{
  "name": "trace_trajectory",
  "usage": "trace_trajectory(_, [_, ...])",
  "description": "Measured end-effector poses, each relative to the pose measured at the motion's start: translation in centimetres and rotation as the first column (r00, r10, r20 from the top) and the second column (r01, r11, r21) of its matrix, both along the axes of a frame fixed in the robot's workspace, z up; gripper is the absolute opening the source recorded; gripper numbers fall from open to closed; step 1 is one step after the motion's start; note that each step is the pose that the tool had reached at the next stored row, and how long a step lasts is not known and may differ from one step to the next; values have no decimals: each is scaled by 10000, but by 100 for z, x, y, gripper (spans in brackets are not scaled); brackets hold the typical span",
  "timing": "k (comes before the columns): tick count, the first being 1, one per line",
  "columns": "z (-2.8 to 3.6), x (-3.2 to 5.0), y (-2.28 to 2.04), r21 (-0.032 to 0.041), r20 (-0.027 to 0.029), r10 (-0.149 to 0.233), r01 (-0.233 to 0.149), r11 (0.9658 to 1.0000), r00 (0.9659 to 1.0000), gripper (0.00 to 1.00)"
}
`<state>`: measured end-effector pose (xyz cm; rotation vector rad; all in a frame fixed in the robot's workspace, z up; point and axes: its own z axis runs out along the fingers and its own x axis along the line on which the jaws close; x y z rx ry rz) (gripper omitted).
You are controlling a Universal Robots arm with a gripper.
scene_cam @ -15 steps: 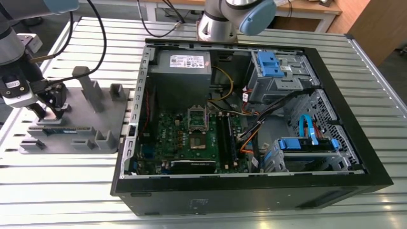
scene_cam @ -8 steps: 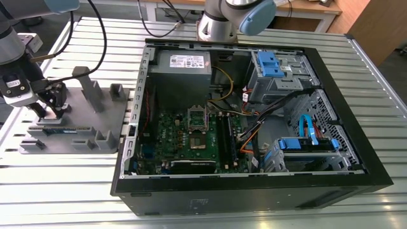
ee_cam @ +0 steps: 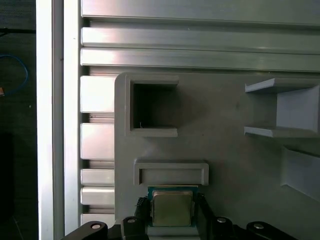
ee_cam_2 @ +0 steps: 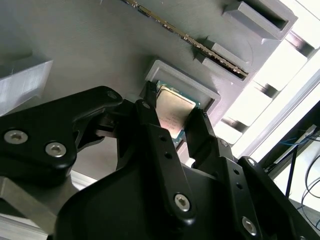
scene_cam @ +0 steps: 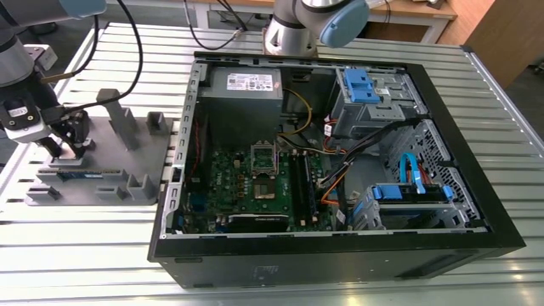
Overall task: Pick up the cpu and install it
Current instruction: 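Pick up the cpu and move it towards the insertion slot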
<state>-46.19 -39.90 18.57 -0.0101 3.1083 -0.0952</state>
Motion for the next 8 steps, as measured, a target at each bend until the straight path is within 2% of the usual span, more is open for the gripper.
trace_trajectory(3, [-3, 0, 0, 2, 3, 0, 0, 10000, 10000, 48])
trace_trajectory(4, [-3, 0, 0, 2, 3, 0, 0, 10000, 10000, 55])
trace_trajectory(8, [-3, 0, 0, 0, 0, 0, 0, 10000, 10000, 55])
